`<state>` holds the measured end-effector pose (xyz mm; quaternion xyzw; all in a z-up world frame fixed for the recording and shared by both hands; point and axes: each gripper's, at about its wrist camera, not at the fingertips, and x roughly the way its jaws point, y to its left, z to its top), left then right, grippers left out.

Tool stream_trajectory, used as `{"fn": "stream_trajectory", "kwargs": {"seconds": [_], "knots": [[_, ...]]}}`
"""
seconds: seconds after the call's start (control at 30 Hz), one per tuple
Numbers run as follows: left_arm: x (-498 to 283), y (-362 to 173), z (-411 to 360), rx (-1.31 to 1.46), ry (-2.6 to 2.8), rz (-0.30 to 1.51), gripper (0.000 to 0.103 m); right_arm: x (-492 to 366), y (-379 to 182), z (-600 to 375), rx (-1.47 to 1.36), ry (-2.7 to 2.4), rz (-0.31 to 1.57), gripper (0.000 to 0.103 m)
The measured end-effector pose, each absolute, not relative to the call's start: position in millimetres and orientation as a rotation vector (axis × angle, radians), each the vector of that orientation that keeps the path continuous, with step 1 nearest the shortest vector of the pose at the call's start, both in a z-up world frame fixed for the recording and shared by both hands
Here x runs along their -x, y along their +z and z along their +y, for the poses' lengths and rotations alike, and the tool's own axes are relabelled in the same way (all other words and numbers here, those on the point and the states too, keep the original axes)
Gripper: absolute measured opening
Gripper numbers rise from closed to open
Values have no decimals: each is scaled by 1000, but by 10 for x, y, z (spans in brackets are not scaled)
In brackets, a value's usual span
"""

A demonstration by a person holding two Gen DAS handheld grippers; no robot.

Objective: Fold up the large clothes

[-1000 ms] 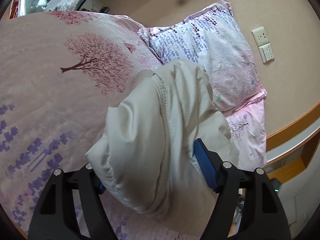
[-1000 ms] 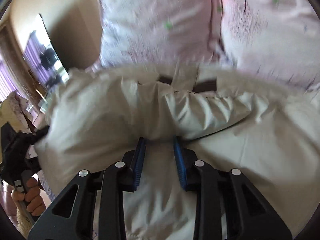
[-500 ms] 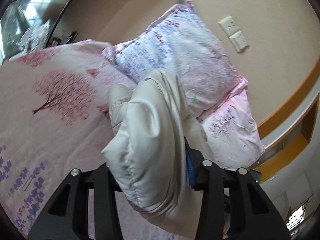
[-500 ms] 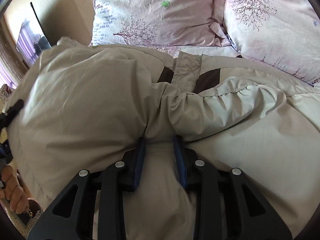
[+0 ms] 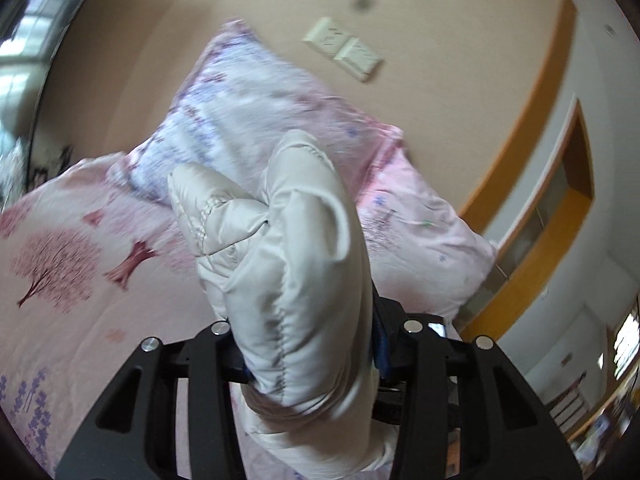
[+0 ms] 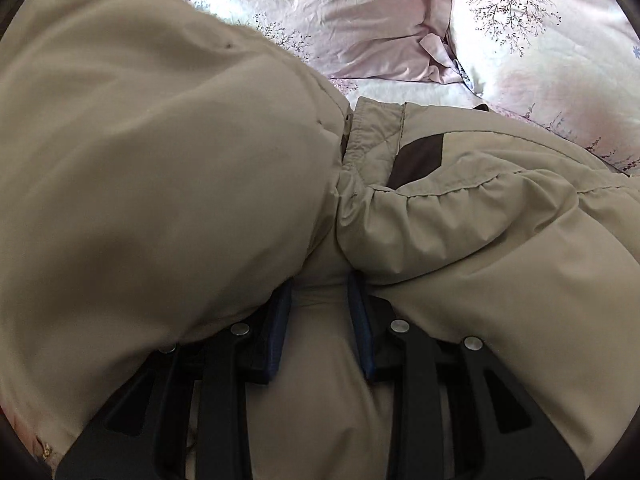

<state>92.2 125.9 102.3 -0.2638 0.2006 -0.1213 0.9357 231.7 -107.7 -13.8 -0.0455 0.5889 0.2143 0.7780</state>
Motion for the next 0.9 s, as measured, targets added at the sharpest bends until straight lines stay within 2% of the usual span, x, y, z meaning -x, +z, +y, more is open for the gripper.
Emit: {"fn": "stream_trajectory", "kwargs": {"seconds": [0.17,0.37,0.67,0.73,0.9], "knots": [[-868,1121,1062,477,-247,383,42,-2254,39,-1232,44,521,1277,32],[-880,1151,1014,480,-263,381,42,-2039,558,-1530,-10,480,1077,32],[-863,1232,783,447,-306,360,43,-2304,-37,-1292,35,407,1245,34],[-868,1259,684,438,-328,354,43,-2338,-69,-1250,36,418,1255,38],[-872,1308,460,418,-383,340,43,-2199,142,-1423,-48,491,1196,39]]}}
